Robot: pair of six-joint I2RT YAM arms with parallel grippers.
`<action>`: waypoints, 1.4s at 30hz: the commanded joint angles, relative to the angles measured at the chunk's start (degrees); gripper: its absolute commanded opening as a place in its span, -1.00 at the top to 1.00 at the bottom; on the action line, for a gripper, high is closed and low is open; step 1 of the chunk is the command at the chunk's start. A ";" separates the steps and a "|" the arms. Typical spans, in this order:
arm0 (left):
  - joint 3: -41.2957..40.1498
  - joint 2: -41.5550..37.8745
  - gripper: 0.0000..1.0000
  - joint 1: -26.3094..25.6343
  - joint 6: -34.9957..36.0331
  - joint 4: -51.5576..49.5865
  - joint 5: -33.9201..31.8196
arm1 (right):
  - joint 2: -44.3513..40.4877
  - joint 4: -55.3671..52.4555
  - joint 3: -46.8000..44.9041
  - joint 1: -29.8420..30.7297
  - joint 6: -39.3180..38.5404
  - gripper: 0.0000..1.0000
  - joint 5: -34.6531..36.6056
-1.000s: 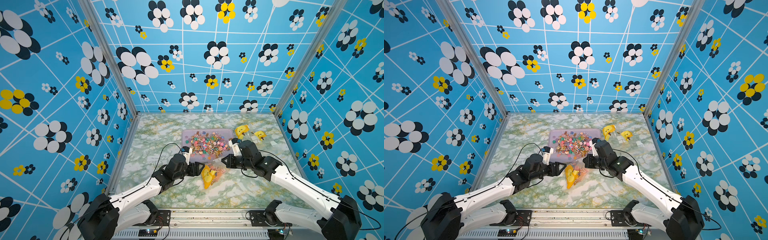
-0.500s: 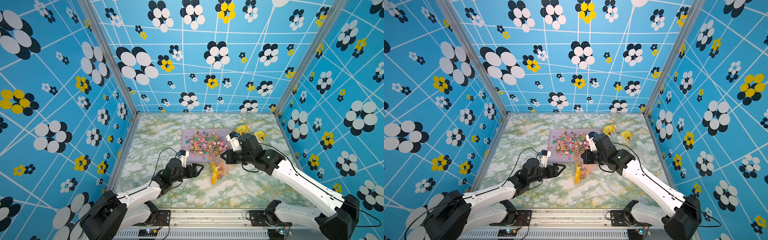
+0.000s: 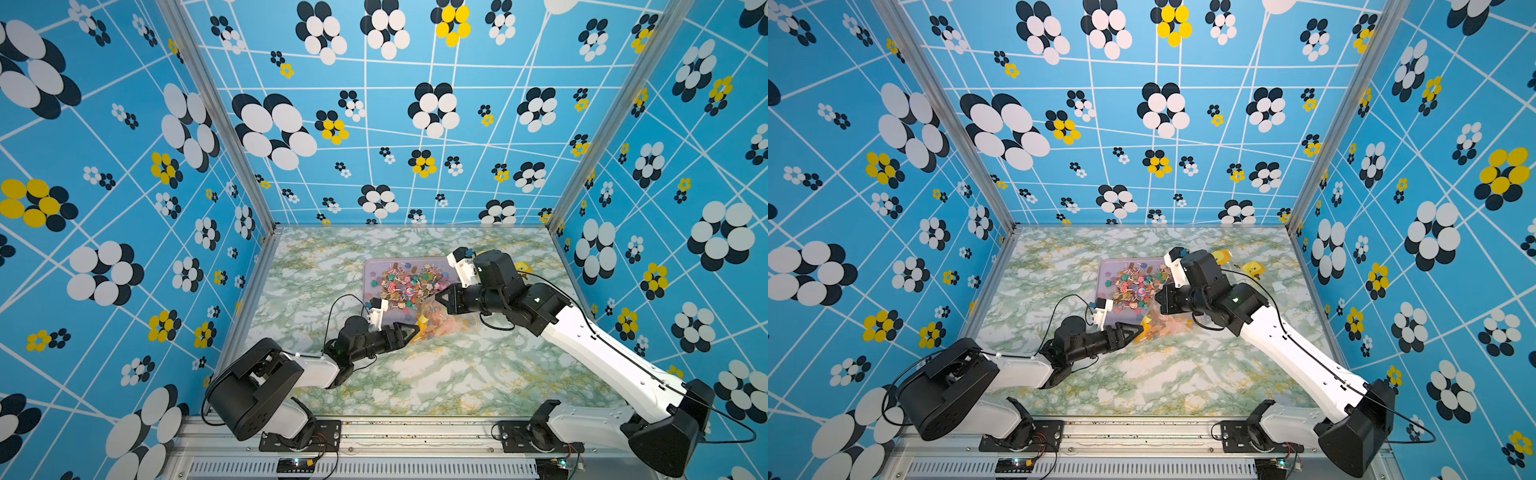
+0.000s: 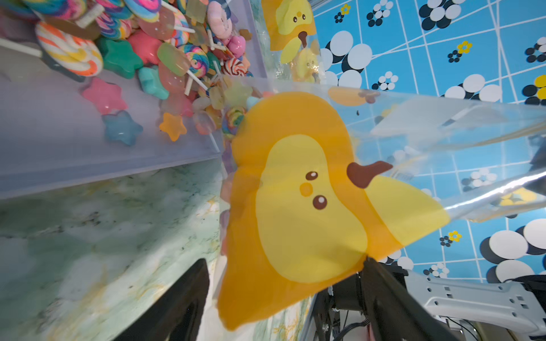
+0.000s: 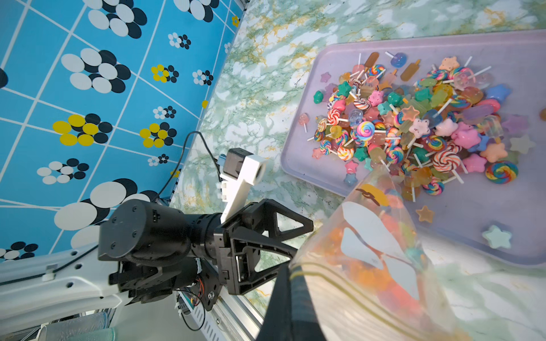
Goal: Pour candies out of the ziploc bag
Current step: Pick up the ziploc bag from the center of the board.
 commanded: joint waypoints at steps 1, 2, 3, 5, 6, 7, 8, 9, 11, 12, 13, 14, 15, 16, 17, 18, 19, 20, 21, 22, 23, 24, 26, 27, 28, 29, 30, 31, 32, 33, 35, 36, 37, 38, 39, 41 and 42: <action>0.34 1.32 -0.67 -0.60 -2.32 8.11 1.40 | -0.04 1.10 3.87 0.60 -1.94 1.00 -0.81; 0.49 1.43 -0.67 -0.69 -2.42 8.27 1.26 | 0.06 1.30 3.99 0.65 -1.96 1.00 -0.64; 0.65 1.43 -0.67 -0.76 -2.42 8.35 1.23 | 0.08 1.65 4.06 0.70 -2.01 1.00 -0.65; 1.27 1.34 -0.67 -1.12 -2.42 8.06 1.14 | 0.31 1.77 4.56 0.70 -2.15 1.00 -0.70; 1.54 1.34 -0.67 -1.27 -2.42 7.87 1.20 | 0.41 1.74 4.81 0.67 -2.25 1.00 -0.76; 1.81 1.42 -0.68 -1.40 -2.34 7.63 1.18 | 0.58 1.70 5.02 0.74 -2.27 1.00 -0.80; 2.03 1.51 -0.68 -1.51 -2.35 7.57 1.23 | 0.76 1.75 5.12 0.73 -2.33 1.00 -0.91; 2.23 1.60 -0.68 -1.60 -2.33 7.57 1.15 | 0.84 1.71 5.31 0.74 -2.32 1.00 -0.89; 2.30 1.89 -0.67 -1.67 -2.42 7.93 0.97 | 1.19 1.77 5.73 0.74 -2.40 1.00 -1.06; 2.34 2.00 -0.67 -1.67 -2.51 8.16 1.05 | 1.36 1.73 5.89 0.72 -2.43 1.00 -1.23; 2.47 2.21 -0.68 -1.66 -2.59 8.34 1.13 | 1.51 1.72 6.11 0.81 -2.40 1.00 -1.37; 2.56 2.47 -0.67 -1.74 -2.66 8.49 1.22 | 1.63 1.73 6.40 0.90 -2.42 1.00 -1.50; 2.56 2.71 -0.67 -1.75 -2.73 8.77 1.27 | 1.73 1.69 6.58 0.92 -2.42 1.00 -1.59; 2.48 3.06 -0.67 -1.76 -2.84 9.21 1.31 | 1.94 1.69 6.94 1.06 -2.45 1.00 -1.59; 2.40 3.43 -0.66 -1.76 -3.09 9.93 1.38 | 2.16 1.44 7.43 1.06 -2.66 1.00 -1.59; 2.23 3.81 -0.65 -1.76 -3.35 10.68 1.40 | 2.41 1.19 7.88 1.13 -2.76 1.00 -1.59; 2.17 4.05 -0.64 -1.76 -3.51 11.28 1.40 | 2.66 0.99 8.43 1.12 -2.89 1.00 -1.58; 2.08 4.44 -0.64 -1.75 -3.73 12.05 1.48 | 2.87 0.85 8.97 1.14 -3.02 1.00 -1.59; 1.99 4.80 -0.63 -1.75 -3.98 12.58 1.57 | 3.09 0.68 9.53 1.15 -3.16 1.00 -1.59; 1.95 5.05 -0.62 -1.73 -4.15 12.96 1.66 | 3.37 0.50 10.17 1.20 -3.35 1.00 -1.52; 1.86 5.19 -0.61 -1.76 -4.28 13.32 1.75 | 3.68 0.24 10.81 1.19 -3.46 1.00 -1.51; 1.72 5.36 -0.59 -1.75 -4.43 13.62 1.75 | 3.96 0.20 11.34 1.18 -3.62 1.00 -1.55; 1.53 5.47 -0.57 -1.76 -4.49 14.02 1.75 | 4.49 0.14 12.37 1.16 -3.69 1.00 -1.77; 1.52 5.45 -0.54 -1.76 -4.53 14.07 1.75 | 4.79 0.17 12.80 1.30 -3.69 1.00 -1.94; 1.51 5.38 -0.53 -1.67 -4.49 14.14 1.75 | 5.05 0.11 13.12 1.32 -3.79 1.00 -2.03; 1.39 5.29 -0.50 -1.67 -4.44 14.09 1.73 | 5.31 0.14 13.41 1.43 -3.75 1.00 -2.20; 1.46 5.21 -0.45 -1.67 -4.31 14.12 1.75 | 5.54 0.20 13.64 1.54 -3.84 1.00 -2.21; 1.46 5.12 -0.41 -1.67 -4.27 14.12 1.75 | 5.75 0.24 13.82 1.63 -3.86 1.00 -2.25; 1.50 5.18 -0.34 -1.67 -4.27 14.19 1.77 | 5.93 0.43 14.03 1.83 -3.96 1.00 -2.37; 1.58 5.34 -0.27 -1.67 -4.18 14.21 1.84 | 6.24 0.40 14.29 1.87 -3.95 1.00 -2.38; 1.64 5.46 -0.12 -1.67 -4.17 14.50 1.88 | 6.72 0.34 14.79 2.09 -4.20 1.00 -2.47; 1.60 5.62 -0.05 -1.62 -4.24 14.61 1.93 | 6.99 0.19 14.97 2.19 -4.36 1.00 -2.56; 1.59 5.72 0.00 -1.58 -4.30 14.93 1.91 | 7.22 0.20 15.20 2.27 -4.39 1.00 -2.54; 1.50 5.90 0.06 -1.59 -4.35 15.17 1.93 | 7.48 0.13 15.53 2.35 -4.58 1.00 -2.65; 1.49 6.08 0.11 -1.49 -4.38 15.38 1.86 | 7.77 0.03 15.84 2.37 -4.64 1.00 -2.67; 1.46 6.34 0.25 -1.32 -4.48 15.85 1.74 | 8.07 -0.01 16.20 2.46 -4.81 1.00 -2.51; 1.52 6.43 0.29 -1.20 -4.60 16.13 1.84 | 8.22 0.07 16.29 2.53 -4.93 1.00 -2.41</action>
